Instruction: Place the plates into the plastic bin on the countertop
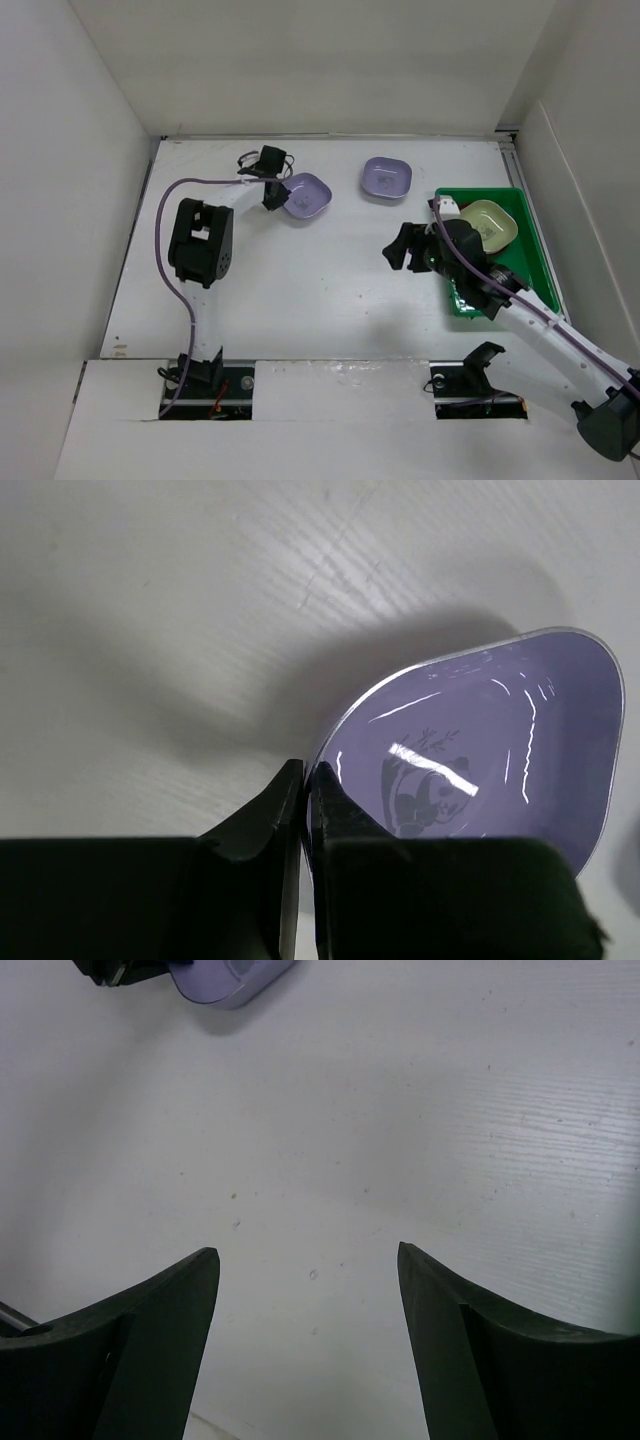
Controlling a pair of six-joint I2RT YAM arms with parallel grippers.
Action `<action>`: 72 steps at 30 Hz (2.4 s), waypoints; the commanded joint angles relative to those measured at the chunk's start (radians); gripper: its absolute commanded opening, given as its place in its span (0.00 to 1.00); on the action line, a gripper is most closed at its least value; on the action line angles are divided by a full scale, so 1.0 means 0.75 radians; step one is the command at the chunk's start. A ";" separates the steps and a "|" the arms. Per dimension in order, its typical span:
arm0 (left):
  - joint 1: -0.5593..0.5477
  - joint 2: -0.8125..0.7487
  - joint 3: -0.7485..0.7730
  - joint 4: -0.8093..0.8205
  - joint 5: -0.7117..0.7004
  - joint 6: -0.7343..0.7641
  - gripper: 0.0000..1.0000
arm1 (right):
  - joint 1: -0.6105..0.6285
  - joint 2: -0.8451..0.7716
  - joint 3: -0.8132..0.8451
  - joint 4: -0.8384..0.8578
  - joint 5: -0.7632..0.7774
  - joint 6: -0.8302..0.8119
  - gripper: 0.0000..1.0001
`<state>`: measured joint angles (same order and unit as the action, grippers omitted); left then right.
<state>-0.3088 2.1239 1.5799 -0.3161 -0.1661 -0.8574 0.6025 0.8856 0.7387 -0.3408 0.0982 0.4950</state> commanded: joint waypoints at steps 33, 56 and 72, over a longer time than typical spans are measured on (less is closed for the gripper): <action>-0.562 -1.146 -0.499 -0.190 0.125 0.480 0.01 | 0.047 0.470 0.216 0.330 -0.250 -0.106 0.43; -0.525 -1.318 -0.630 -0.151 -0.173 0.411 1.00 | -1.275 0.463 0.138 0.205 -0.094 0.158 0.00; -0.525 -1.361 -0.683 -0.110 -0.087 0.423 1.00 | -1.429 0.654 0.189 0.250 -0.223 0.136 0.21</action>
<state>-0.7052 1.1278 1.0859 -0.4362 -0.2504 -0.5430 -0.4702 1.3872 0.8406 -0.2222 -0.0277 0.6060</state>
